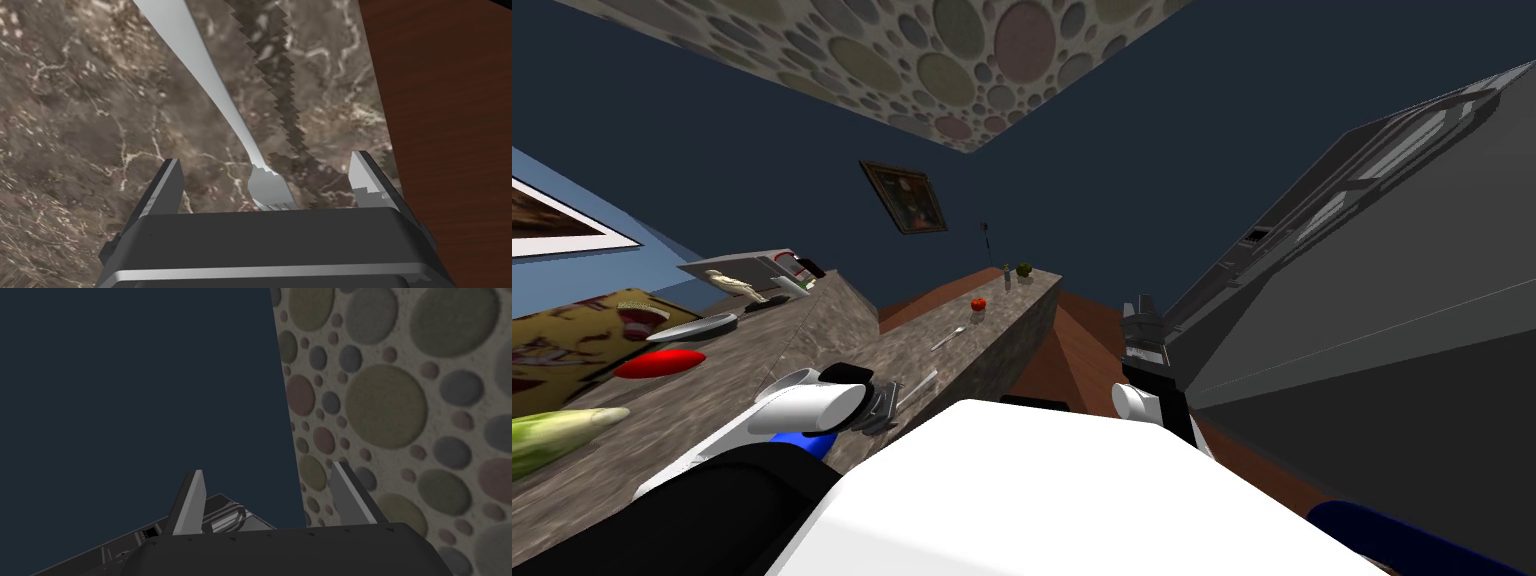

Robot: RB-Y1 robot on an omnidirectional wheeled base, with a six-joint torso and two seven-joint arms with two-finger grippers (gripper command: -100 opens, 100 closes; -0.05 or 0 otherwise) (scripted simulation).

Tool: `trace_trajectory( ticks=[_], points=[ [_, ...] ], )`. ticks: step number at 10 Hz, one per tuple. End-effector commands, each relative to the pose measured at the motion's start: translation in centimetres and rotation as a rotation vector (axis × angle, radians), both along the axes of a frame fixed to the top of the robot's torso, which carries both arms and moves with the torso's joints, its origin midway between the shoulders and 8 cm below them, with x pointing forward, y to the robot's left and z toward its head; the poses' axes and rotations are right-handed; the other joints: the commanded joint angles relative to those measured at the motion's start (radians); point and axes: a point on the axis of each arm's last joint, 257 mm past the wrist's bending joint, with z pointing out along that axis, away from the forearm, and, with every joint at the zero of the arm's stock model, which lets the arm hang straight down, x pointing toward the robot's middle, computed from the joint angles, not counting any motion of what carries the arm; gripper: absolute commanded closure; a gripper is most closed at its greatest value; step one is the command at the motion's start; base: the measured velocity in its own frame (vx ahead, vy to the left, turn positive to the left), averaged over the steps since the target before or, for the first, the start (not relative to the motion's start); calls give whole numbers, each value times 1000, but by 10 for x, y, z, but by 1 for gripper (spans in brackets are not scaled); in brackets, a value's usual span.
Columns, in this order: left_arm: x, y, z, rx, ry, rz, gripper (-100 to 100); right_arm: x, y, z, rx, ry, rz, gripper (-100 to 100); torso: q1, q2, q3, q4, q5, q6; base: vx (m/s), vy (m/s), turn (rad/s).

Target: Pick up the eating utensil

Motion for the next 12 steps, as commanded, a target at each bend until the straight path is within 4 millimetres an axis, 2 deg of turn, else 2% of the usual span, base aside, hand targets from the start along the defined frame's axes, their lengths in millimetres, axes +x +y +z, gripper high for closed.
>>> trace_trajectory(
  ticks=[1,3,4,8,9,10,12],
  points=[
    [0,5,-5,0,0,9,-100,0,0,0,0,0,0,0,0,0,0,0,0,0,-26,-19,-55],
    [0,7,-8,0,0,13,-100,0,0,0,0,0,0,0,0,0,0,0,0,0,-15,-15,-42],
    [0,7,-8,1,0,13,100,0,0,0,0,0,0,0,0,-1,0,0,0,0,0,0,0],
    [1,8,-7,1,-5,16,100,0,0,0,0,0,0,0,3,-1,-1,-1,2,0,0,0,0],
    [1,8,-7,1,-5,16,0,0,0,0,0,0,0,0,3,-1,-1,-1,2,0,0,0,0],
    [1,3,-3,0,-1,4,100,0,0,0,0,0,0,0,3,-1,-1,-1,2,0,12,10,74],
    [2,-4,5,0,-1,-9,100,0,0,0,0,0,0,0,3,-1,-1,-1,2,0,23,19,75]
  ],
)
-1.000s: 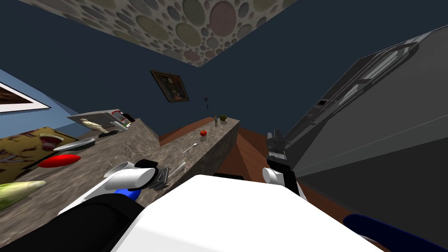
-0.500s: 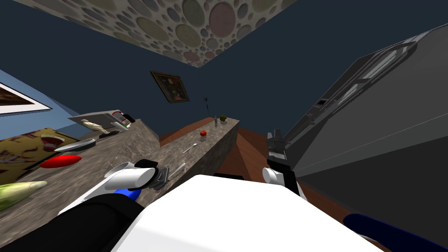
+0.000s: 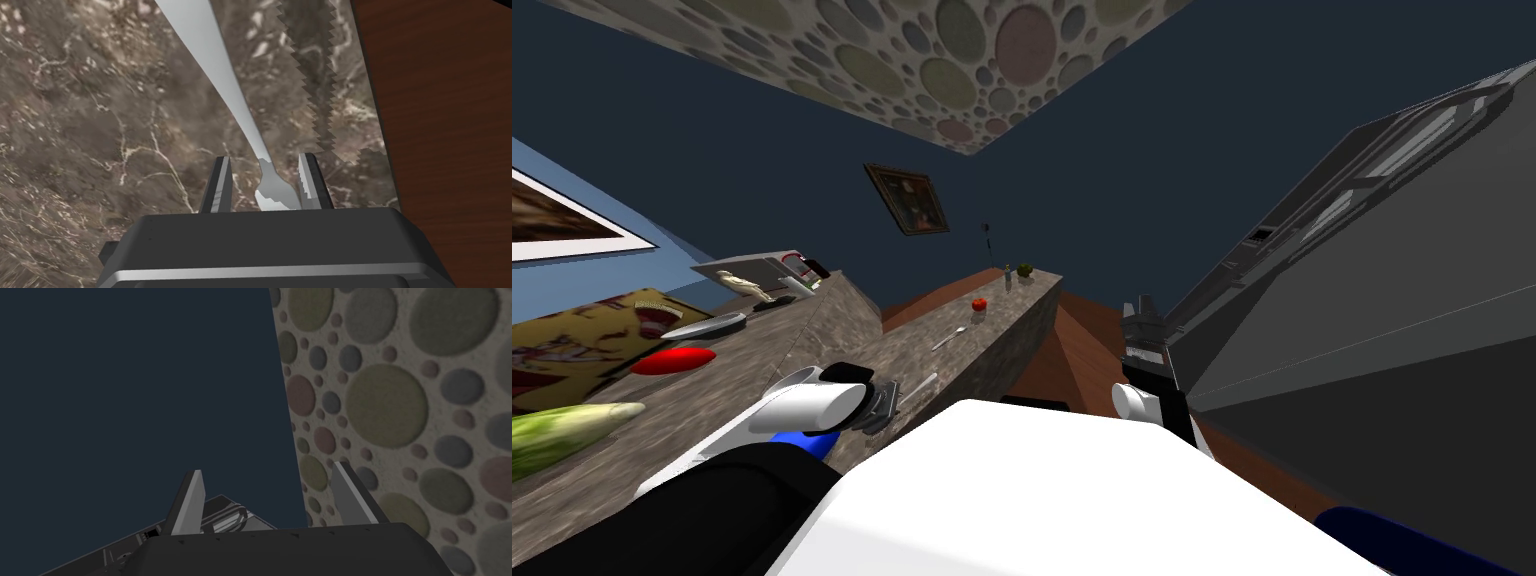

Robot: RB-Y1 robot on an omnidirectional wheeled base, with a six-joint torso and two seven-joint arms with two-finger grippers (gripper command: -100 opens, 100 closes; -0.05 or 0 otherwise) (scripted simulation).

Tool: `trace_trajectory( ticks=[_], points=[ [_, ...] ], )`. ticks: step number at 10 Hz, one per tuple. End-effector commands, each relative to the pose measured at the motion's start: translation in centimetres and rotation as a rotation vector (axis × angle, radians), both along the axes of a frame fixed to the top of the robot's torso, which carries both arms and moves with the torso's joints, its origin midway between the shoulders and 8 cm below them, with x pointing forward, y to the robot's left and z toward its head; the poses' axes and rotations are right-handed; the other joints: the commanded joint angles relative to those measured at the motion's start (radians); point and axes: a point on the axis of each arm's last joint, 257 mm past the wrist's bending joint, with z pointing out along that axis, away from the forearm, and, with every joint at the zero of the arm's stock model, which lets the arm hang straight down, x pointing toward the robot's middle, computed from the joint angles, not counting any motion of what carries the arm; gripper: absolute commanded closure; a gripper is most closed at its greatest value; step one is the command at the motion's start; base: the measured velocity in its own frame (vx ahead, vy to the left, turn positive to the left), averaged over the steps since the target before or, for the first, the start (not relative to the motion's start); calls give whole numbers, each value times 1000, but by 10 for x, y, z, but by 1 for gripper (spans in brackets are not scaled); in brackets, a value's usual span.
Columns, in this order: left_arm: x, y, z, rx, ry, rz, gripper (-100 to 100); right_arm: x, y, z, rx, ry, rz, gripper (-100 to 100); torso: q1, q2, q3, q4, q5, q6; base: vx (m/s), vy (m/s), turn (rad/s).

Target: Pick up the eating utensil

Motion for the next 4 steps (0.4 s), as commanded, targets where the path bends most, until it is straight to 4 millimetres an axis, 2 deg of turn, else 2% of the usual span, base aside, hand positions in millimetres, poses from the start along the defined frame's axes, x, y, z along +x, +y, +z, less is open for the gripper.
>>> trace_trajectory(
  ticks=[1,2,3,4],
  points=[
    [0,-5,5,0,1,-9,100,0,0,0,0,0,0,0,0,0,0,0,0,0,24,19,62],
    [1,-10,10,0,1,-18,100,0,0,0,0,0,0,0,0,0,0,0,0,0,27,17,84],
    [0,-7,7,0,0,-14,100,0,0,0,0,0,0,0,0,0,0,0,0,0,13,7,19],
    [0,-7,7,0,1,-14,0,0,0,0,0,0,0,0,-1,0,0,0,0,1,0,0,0]
  ],
)
